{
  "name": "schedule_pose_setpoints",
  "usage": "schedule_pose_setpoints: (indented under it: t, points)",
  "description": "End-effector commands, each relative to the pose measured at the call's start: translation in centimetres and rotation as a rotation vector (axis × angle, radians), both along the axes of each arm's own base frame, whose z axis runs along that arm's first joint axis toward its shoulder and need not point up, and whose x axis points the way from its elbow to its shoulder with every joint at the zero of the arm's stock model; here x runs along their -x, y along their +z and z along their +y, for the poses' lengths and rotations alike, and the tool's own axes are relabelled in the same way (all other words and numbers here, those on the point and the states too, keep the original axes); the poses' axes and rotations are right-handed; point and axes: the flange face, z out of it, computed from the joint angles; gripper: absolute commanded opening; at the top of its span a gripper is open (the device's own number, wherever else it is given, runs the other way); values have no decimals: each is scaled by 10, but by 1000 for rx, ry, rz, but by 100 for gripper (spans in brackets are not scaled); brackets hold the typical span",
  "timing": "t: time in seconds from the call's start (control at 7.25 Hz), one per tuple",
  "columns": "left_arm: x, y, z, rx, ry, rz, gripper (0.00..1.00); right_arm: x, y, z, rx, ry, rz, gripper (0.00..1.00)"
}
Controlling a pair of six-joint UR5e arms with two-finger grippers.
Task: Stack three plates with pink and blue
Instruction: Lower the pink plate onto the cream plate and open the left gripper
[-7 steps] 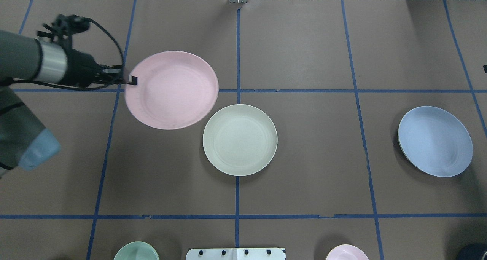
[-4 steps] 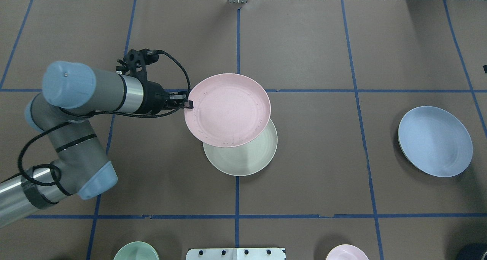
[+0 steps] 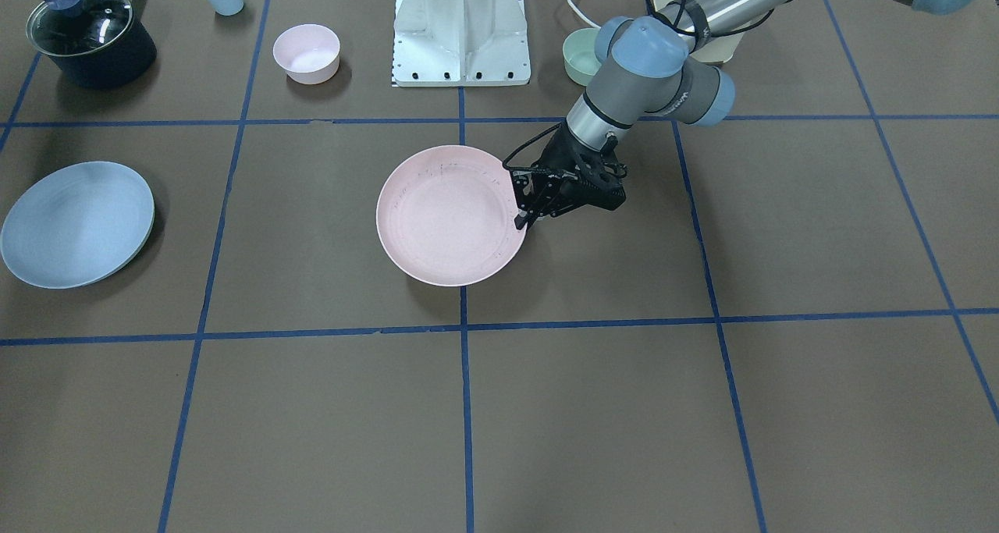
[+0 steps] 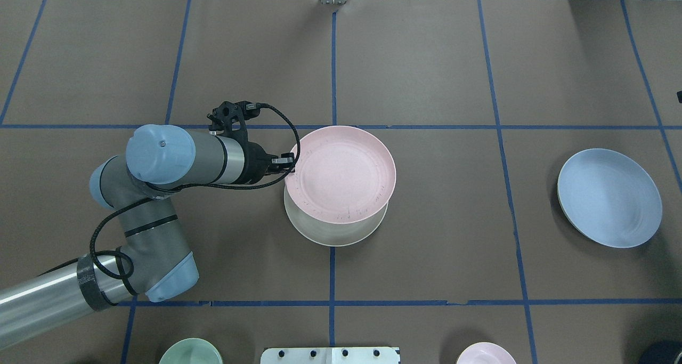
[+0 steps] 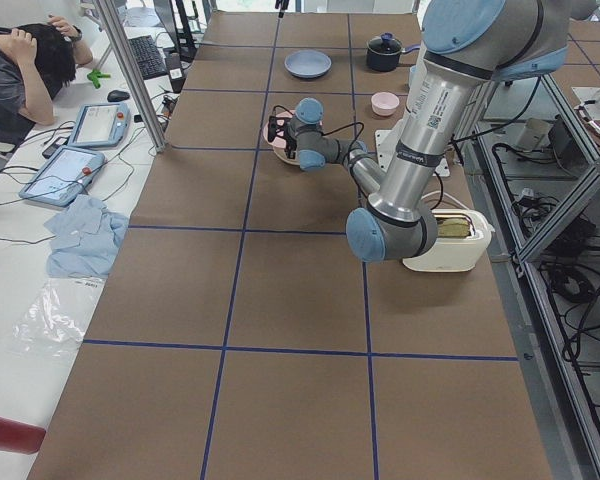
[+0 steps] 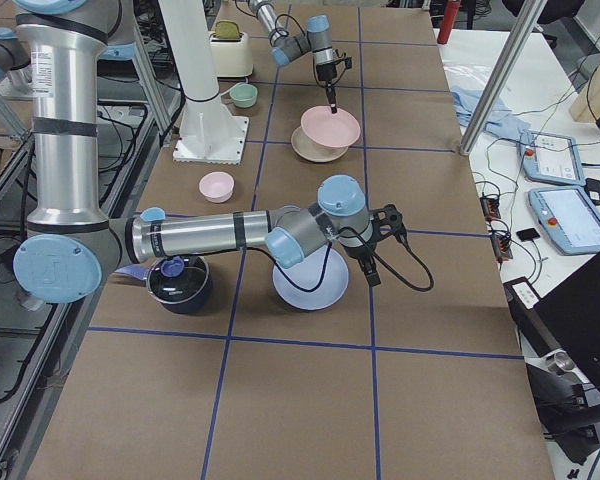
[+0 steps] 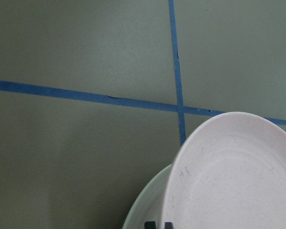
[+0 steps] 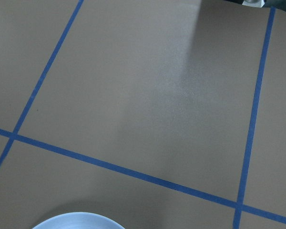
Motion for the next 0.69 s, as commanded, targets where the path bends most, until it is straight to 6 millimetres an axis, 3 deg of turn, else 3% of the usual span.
schedule_pose_setpoints:
  t: [0.0, 0.55]
  points:
    - [-7, 1, 9, -6, -3, -3, 0, 0, 0, 0, -1, 0, 0, 100]
    - [-16, 8, 21, -10, -5, -14, 0, 0, 0, 0, -1, 0, 0, 100]
